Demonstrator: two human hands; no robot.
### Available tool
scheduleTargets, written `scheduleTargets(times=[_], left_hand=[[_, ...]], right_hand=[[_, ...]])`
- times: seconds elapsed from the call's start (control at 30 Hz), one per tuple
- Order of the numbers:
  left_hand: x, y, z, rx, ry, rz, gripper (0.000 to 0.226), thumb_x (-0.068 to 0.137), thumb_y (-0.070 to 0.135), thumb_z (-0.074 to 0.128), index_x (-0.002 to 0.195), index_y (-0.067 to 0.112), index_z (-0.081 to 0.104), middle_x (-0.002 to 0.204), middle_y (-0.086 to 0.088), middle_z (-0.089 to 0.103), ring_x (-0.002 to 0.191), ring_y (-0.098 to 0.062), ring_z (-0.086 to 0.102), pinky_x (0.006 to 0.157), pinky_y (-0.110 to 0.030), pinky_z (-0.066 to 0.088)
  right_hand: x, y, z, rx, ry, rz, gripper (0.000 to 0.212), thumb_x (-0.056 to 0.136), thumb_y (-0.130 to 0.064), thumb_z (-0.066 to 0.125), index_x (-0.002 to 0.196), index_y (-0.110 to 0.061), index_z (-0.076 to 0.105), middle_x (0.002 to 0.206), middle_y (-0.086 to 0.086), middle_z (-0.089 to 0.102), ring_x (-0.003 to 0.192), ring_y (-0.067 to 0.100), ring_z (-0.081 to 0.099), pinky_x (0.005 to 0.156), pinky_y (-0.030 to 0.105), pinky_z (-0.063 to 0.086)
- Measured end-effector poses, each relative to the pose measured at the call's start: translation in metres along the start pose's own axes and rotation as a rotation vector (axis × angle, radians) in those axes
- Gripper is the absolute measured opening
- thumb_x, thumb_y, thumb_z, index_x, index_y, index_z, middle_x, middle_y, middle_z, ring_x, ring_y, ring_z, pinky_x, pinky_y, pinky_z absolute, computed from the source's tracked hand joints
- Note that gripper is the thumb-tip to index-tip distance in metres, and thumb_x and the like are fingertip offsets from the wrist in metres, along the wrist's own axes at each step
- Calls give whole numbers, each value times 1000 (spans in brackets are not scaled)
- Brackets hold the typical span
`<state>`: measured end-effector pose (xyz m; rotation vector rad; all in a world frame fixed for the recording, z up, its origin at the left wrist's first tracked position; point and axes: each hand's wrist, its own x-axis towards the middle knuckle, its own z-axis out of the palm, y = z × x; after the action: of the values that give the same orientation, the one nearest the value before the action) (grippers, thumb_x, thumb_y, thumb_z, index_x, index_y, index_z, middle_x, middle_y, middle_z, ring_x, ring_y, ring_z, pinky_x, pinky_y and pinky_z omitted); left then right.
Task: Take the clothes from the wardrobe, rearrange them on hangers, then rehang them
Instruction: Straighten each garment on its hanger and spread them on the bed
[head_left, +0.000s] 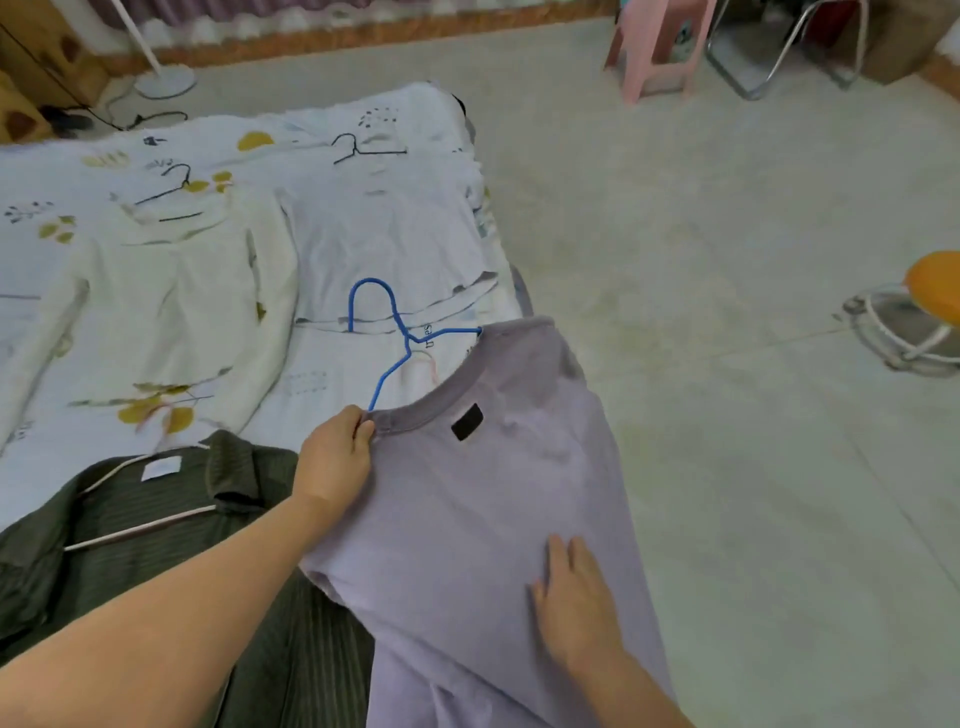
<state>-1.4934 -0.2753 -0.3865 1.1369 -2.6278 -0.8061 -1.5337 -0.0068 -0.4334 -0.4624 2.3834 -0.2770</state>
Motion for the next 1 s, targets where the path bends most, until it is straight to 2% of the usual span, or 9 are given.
scheduleTargets(times=[0.23, 0.37, 0.43, 0.47, 0.53, 0.6, 0.7, 0.8, 1.0], left_hand=[[8, -55, 57, 299, -87, -110, 19, 94, 20, 45, 100, 3, 51, 105, -20, 57, 93, -38, 53, 70, -39, 39], [-29, -53, 78, 511, -123, 254, 49, 85, 34, 45, 121, 3, 55, 124, -23, 53, 110, -39, 53, 86, -50, 45], [-50, -53, 90, 613, -404, 320, 59, 92, 44, 35, 144, 15, 31, 152, -14, 24, 140, -32, 24, 110, -54, 21], [-56, -56, 93, 637, -530, 275, 62, 95, 46, 31, 149, 20, 15, 158, -8, 6, 145, -27, 6, 114, -51, 8], [-57, -54, 93, 690, -608, 201, 64, 97, 45, 29, 150, 23, 0, 158, -2, -10, 145, -23, -7, 115, -48, 2], [-53, -39, 87, 765, -644, 175, 60, 97, 38, 30, 150, 22, 5, 158, -4, -4, 145, -26, 2, 115, -48, 8], [-48, -7, 66, 796, -690, 131, 39, 96, 24, 33, 133, 13, 40, 142, -13, 35, 128, -31, 38, 106, -43, 29], [-62, 17, 39, 662, -758, 97, 31, 97, 22, 33, 119, 9, 50, 128, -12, 53, 117, -29, 50, 96, -35, 37], [-135, 44, -18, 401, -717, -41, 37, 99, 27, 35, 129, 7, 46, 132, -11, 52, 120, -24, 48, 90, -25, 37]], right_hand=[[31, 3, 66, -162, -41, 35, 64, 99, -42, 28, 150, -21, -4, 158, 8, -10, 146, 27, -2, 115, 40, 17], [32, 6, 72, -182, -45, 17, 65, 99, -43, 27, 150, -22, -8, 158, 7, -14, 146, 26, -5, 115, 39, 15], [34, 6, 66, -189, -86, 11, 66, 99, -42, 28, 150, -22, -8, 158, 8, -14, 146, 27, -6, 116, 39, 14], [34, 6, 62, -188, -116, 10, 65, 99, -40, 29, 150, -23, -7, 158, 8, -14, 146, 28, -5, 116, 39, 14], [33, 3, 50, -173, -179, 9, 59, 100, -33, 31, 150, -25, 3, 158, 10, -7, 145, 30, 0, 115, 40, 18], [31, 0, 34, -130, -201, -5, 48, 98, -26, 34, 145, -19, 24, 153, 13, 19, 140, 30, 22, 108, 37, 30], [20, 0, 5, -84, -202, -37, 31, 95, -17, 36, 124, -12, 44, 130, 14, 51, 119, 27, 51, 94, 32, 41], [-2, -1, -26, -99, -204, -72, 29, 94, -15, 38, 120, -13, 51, 126, 14, 58, 115, 27, 56, 92, 30, 43], [-66, -4, -88, -197, -179, -171, 36, 93, -18, 40, 128, -13, 48, 132, 14, 53, 120, 28, 52, 96, 31, 41]])
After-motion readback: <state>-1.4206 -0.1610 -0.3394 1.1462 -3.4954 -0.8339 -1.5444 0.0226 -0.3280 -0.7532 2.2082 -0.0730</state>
